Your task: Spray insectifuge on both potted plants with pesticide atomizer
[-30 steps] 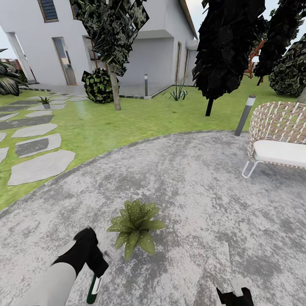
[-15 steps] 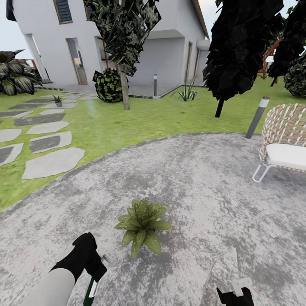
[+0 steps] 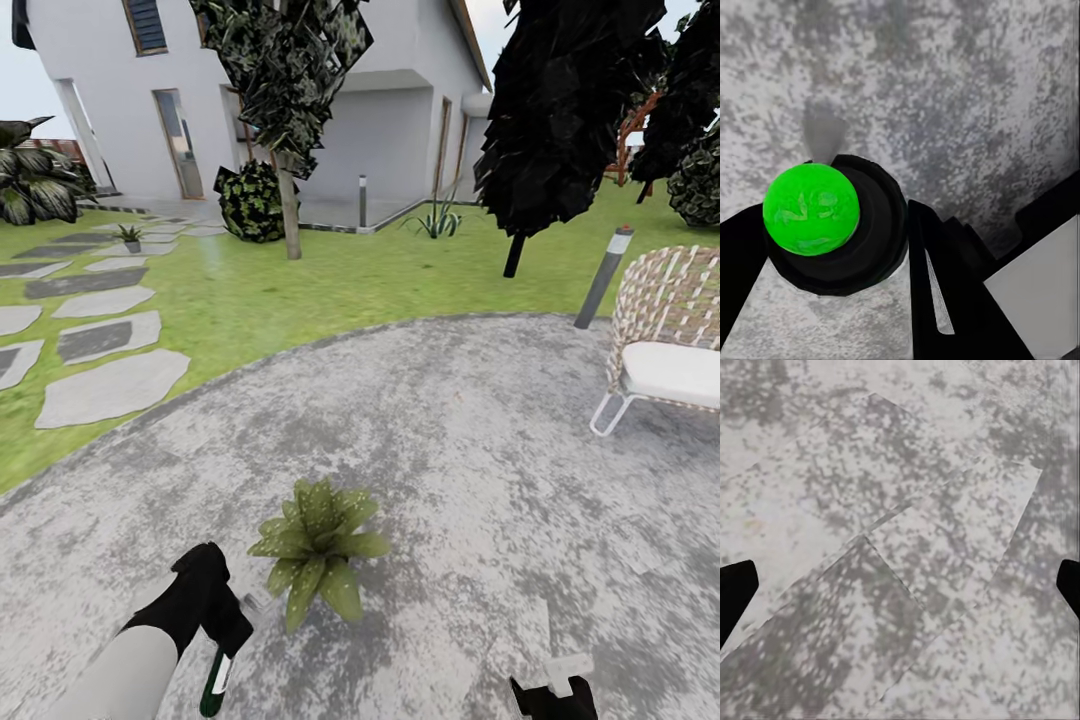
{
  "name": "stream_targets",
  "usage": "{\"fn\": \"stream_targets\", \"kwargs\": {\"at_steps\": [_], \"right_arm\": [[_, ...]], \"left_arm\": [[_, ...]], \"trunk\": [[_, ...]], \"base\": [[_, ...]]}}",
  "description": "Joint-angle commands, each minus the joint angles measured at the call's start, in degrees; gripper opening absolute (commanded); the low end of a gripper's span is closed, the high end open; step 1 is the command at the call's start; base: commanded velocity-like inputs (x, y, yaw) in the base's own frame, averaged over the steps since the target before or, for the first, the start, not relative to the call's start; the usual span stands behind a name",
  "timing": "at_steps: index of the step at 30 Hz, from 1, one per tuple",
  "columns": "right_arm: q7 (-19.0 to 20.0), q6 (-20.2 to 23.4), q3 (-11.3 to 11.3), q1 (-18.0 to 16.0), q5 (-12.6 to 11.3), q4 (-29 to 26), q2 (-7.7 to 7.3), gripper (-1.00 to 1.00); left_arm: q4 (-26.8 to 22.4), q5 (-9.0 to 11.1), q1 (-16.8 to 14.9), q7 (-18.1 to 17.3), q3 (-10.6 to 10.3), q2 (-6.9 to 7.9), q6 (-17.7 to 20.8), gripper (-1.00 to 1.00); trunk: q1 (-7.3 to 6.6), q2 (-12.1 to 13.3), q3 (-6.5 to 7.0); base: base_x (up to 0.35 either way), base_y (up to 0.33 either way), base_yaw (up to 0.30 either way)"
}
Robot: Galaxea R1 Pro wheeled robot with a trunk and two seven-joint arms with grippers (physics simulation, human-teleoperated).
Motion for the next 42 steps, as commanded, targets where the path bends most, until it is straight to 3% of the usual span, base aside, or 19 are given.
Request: {"fn": "stream_targets", "kwargs": {"at_steps": [1,3,7,8,11,12,21,28,32,35,40,42], "right_arm": [[0.36,-0.19,-0.50,-0.03,0.28,0.03,0.00,1.00],[0.38,-0.18,-0.50,-0.03,0.27,0.03,0.00,1.00],[0.36,-0.18,-0.50,-0.03,0.31,0.03,0.00,1.00],[0.36,-0.18,-0.50,-0.03,0.31,0.03,0.00,1.00],[0.36,-0.18,-0.50,-0.04,0.32,0.03,0.00,1.00],[0.36,-0.18,-0.50,-0.03,0.32,0.03,0.00,1.00],[0.36,-0.18,-0.50,-0.03,0.32,0.03,0.00,1.00],[0.36,-0.18,-0.50,-0.03,0.31,0.03,0.00,1.00],[0.36,-0.18,-0.50,-0.03,0.32,0.03,0.00,1.00],[0.36,-0.18,-0.50,-0.03,0.32,0.03,0.00,1.00],[0.36,-0.18,-0.50,-0.03,0.32,0.03,0.00,1.00],[0.36,-0.18,-0.50,-0.03,0.30,0.03,0.00,1.00]], "left_arm": [[-0.10,-0.45,-0.14,-1.01,0.37,-0.08,0.39,-1.00],[-0.20,-0.84,-0.83,-3.59,0.13,-0.14,0.39,-1.00],[-0.13,-2.10,-7.32,-9.99,-0.69,-0.27,0.35,-1.00],[-0.08,-3.03,-8.28,-10.91,-1.28,-0.32,0.35,-1.00],[-0.09,-8.77,-11.63,-19.11,-3.80,-0.16,0.43,-1.00],[-0.07,-9.22,-12.02,-19.41,-3.87,-0.11,0.42,-1.00],[0.74,-10.19,-11.85,-19.85,-4.03,-0.25,0.29,-1.00],[0.93,-9.53,-8.23,-19.36,-3.76,-0.45,0.20,-1.00],[0.95,-9.30,-6.54,-16.95,-3.68,-0.38,0.18,-1.00],[1.01,-8.52,-4.18,-12.62,-3.47,-0.36,0.18,-1.00],[0.47,-7.65,-2.15,-11.87,-3.27,-0.52,0.13,-1.00],[0.25,-7.53,-2.10,-11.86,-3.23,-1.46,0.16,-1.00]], "trunk": [[0.01,-0.02,-0.05],[0.01,-0.02,-0.05],[0.01,-0.02,-0.05],[0.01,-0.02,-0.05],[0.01,-0.02,-0.05],[0.01,-0.02,-0.05],[0.01,-0.02,-0.05],[0.01,-0.02,-0.05],[0.01,-0.02,-0.05],[0.01,-0.02,-0.05],[0.01,-0.02,-0.05],[0.01,-0.02,-0.05]], "base": [[0.095,-0.081,-0.079],[0.040,-0.034,-0.194],[0.005,-0.005,-0.284],[0.000,0.000,-0.297],[0.000,0.000,-0.073],[0.000,0.000,-0.010],[0.000,0.000,-0.001],[0.000,0.000,-0.188],[0.000,0.000,-0.034],[0.000,0.000,-0.003],[0.000,0.000,-0.086],[0.000,0.000,-0.181]]}}
